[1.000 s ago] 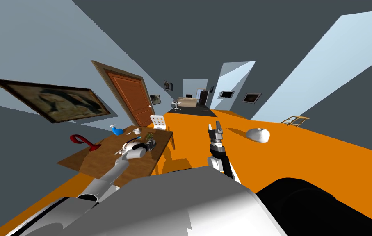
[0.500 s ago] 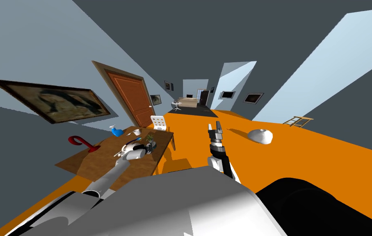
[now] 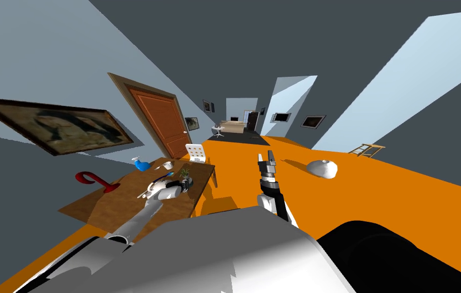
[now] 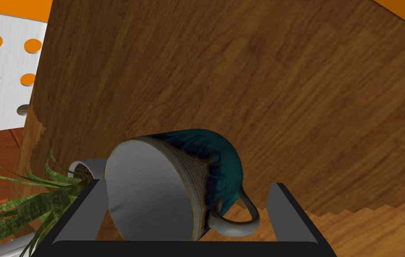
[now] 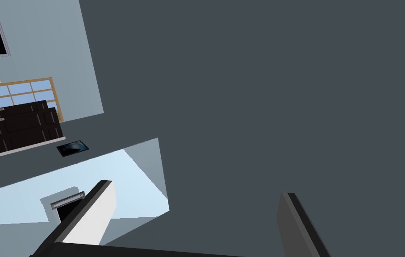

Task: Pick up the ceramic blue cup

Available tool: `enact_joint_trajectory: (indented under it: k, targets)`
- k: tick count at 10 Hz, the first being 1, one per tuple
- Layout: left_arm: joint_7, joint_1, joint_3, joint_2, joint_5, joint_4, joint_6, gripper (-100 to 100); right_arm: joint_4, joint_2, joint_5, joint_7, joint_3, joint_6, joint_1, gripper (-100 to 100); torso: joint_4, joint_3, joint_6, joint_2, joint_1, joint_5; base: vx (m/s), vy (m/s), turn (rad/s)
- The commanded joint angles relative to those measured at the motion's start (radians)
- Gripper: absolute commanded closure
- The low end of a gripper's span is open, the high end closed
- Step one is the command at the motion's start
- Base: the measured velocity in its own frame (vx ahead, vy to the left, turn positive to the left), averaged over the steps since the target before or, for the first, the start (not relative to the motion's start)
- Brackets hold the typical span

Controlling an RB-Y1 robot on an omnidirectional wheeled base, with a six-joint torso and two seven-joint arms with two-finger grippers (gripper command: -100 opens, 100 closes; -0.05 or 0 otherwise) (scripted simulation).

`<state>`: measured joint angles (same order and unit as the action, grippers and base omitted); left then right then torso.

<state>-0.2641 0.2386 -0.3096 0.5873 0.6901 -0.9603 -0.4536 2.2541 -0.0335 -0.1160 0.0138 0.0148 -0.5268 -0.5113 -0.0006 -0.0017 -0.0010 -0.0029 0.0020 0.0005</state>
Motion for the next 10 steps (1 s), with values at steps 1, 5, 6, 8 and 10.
enact_joint_trajectory:
  k: [1, 5, 6, 8, 10]
  targets:
    - [0.0, 0.0, 0.0, 0.0, 0.0, 0.0, 0.0, 100, 0.0, 0.0, 0.0, 0.0, 0.0, 0.0, 0.0, 0, 0.0, 0.0, 0.0, 0.0, 0.0, 0.0, 0.0, 0.0, 0.0]
    - [-0.003, -0.001, 0.001, -0.001, 0.001, 0.0, -0.001, 100, 0.0, 0.0, 0.0, 0.0, 0.0, 0.0, 0.0, 0, 0.001, 0.002, 0.001, 0.003, -0.002, -0.001, 0.0, 0.0, 0.0]
    - [-0.003, -0.001, 0.001, -0.001, 0.001, 0.0, -0.001, 0, 0.0, 0.0, 0.0, 0.0, 0.0, 0.0, 0.0, 0, 0.001, 0.002, 0.001, 0.003, -0.002, -0.002, 0.0, 0.0, 0.0]
    - [-0.019, -0.001, -0.011, 0.034, 0.014, -0.046, -0.033, 100, 0.0, 0.0, 0.0, 0.0, 0.0, 0.0, 0.0, 0, 0.002, 0.003, 0.001, 0.005, -0.003, -0.002, -0.052, -0.022, 0.039]
    - [-0.011, 0.001, -0.01, 0.027, 0.016, -0.03, -0.022, 0, 0.0, 0.0, 0.0, 0.0, 0.0, 0.0, 0.0, 0, 0.002, 0.004, 0.001, 0.006, -0.004, -0.002, -0.017, -0.009, 0.006]
